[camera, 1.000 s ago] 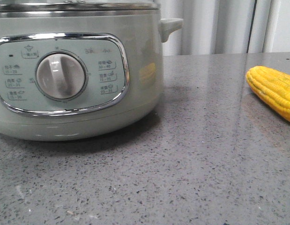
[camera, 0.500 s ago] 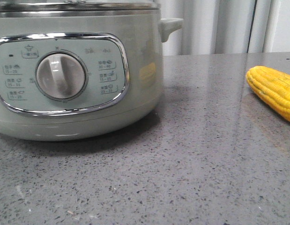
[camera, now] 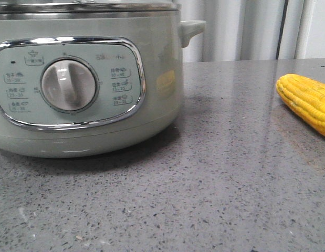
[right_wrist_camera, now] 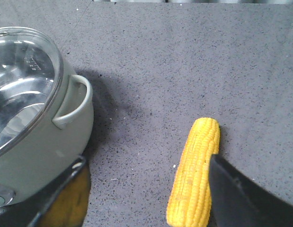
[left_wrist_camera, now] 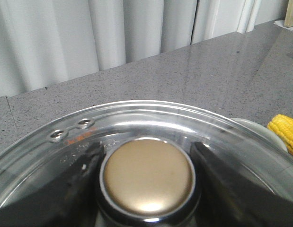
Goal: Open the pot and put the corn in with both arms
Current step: 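Close the left gripper on the lid knob and lift the lid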
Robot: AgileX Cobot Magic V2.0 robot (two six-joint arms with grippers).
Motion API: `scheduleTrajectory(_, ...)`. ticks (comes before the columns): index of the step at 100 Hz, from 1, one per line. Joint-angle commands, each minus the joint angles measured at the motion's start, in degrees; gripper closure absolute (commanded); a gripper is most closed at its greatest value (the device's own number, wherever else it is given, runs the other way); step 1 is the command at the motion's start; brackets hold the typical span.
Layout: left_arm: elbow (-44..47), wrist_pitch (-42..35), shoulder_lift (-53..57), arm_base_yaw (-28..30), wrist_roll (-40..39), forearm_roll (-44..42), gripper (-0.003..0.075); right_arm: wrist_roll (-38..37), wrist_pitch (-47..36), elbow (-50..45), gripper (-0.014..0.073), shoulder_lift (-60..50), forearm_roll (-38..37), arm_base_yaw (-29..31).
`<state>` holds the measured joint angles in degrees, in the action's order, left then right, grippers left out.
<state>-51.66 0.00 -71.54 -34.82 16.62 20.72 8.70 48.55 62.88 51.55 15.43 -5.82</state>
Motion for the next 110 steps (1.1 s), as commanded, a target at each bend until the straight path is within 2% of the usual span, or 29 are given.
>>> scheduleTrajectory(1,-2.1,-5.6,1.4,-0.3,-0.1,0.1,0.0581,0.5,-3.2,2.0,0.0134,-0.6,0.8,0.2)
scheduleTrajectory(32,-8.8,-5.3,6.9,-0.1,-0.1,-0.5,0.0581,0.5,-3.2,2.0,0.0134,-0.6,0.8,0.2)
scheduleTrajectory(46,-10.9,-1.7,9.8,3.0,-0.1,-0.7,0.0581,0.5,-3.2,2.0,0.0134,-0.6,0.8,0.2)
scheduleTrajectory(60,-10.9,3.8,13.4,10.5,-0.1,-0.9,0.0581,0.5,-3.2,2.0,0.0134,-0.6,0.8,0.2)
scheduleTrajectory(75,-10.9,8.5,16.9,23.2,-0.1,-0.9,0.0581,0.5,-3.2,2.0,0.0134,-0.6,0.8,0.2)
scheduleTrajectory(93,-10.9,8.7,17.7,37.3,-0.1,-1.5,0.0581,0.5,-3.4,2.0,0.0134,-0.6,0.8,0.2)
scheduleTrajectory(110,-10.9,6.2,15.0,43.7,-0.1,-1.7,0.0581,0.5,-3.8,2.0,0.0134,-0.6,0.8,0.2)
